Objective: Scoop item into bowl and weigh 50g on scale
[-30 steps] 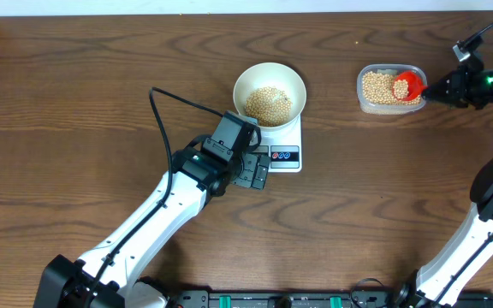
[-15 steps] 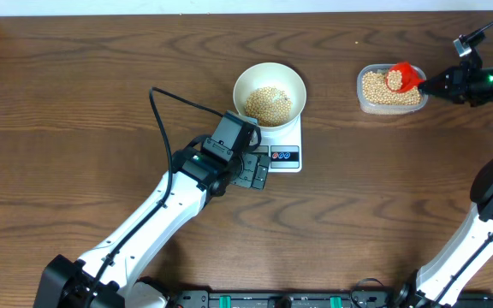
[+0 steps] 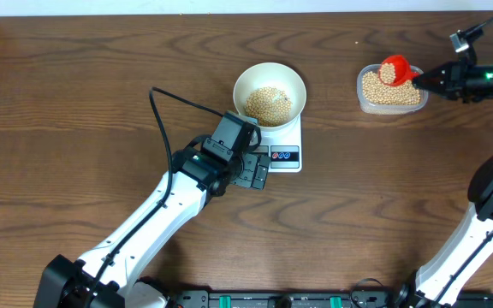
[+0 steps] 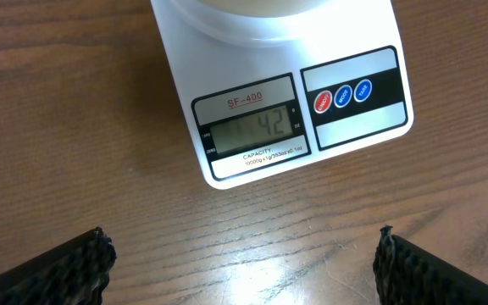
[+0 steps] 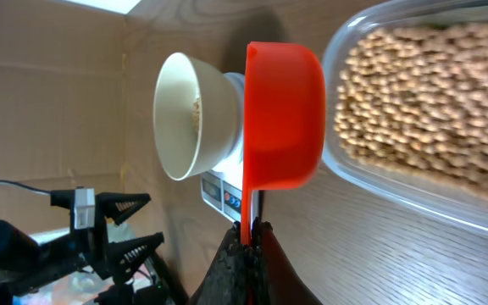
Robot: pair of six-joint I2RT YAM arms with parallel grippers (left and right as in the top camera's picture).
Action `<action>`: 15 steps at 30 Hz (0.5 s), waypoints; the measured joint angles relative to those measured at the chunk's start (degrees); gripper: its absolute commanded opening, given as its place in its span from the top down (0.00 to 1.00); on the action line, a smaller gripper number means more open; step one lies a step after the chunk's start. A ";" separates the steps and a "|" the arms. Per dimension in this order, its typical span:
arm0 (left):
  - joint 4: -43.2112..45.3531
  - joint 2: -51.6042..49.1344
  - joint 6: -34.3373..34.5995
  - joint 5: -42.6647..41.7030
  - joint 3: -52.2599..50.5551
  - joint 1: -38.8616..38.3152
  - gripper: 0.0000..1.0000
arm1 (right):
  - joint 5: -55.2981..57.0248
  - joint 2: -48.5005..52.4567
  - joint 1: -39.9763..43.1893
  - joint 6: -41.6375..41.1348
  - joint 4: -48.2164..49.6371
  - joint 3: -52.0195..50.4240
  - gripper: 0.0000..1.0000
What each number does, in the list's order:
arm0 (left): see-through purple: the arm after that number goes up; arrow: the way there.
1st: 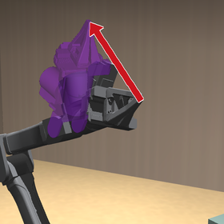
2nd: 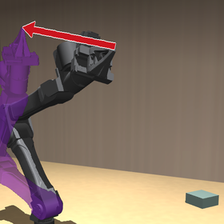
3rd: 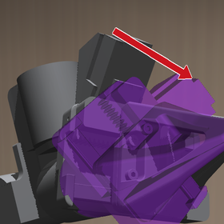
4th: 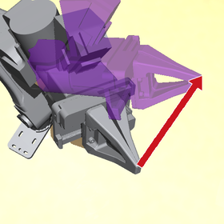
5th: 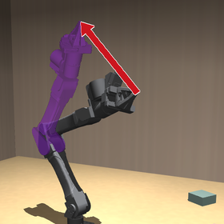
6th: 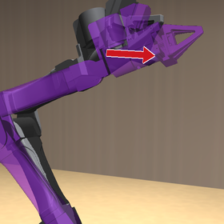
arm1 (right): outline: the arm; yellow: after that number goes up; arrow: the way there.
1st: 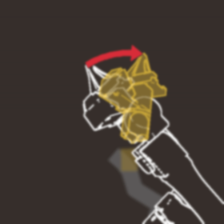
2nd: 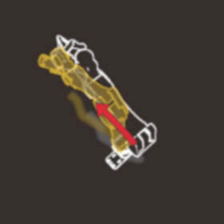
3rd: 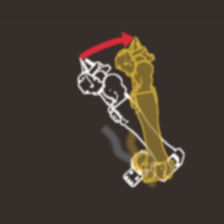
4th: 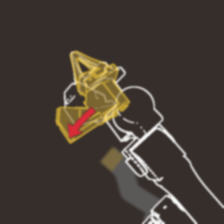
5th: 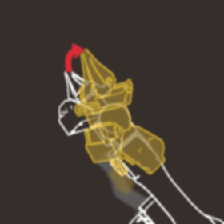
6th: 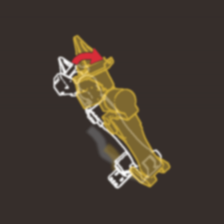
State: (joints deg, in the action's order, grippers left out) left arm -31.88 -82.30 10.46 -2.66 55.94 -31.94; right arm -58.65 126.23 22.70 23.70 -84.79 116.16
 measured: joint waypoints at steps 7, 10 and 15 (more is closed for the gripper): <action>0.00 0.00 0.00 0.02 0.00 0.00 0.00 | -2.12 0.00 -2.25 0.00 0.00 0.00 0.99; 0.00 0.00 0.00 0.02 0.00 0.00 0.00 | -3.28 0.00 -2.75 0.00 0.00 0.00 0.99; 0.00 0.00 0.00 0.00 0.00 0.00 0.00 | -4.48 0.00 -4.26 0.00 0.00 0.00 0.99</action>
State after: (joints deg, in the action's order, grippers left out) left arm -31.88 -82.30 10.46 -2.66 55.94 -31.94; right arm -63.13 126.23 18.44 23.70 -84.79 116.16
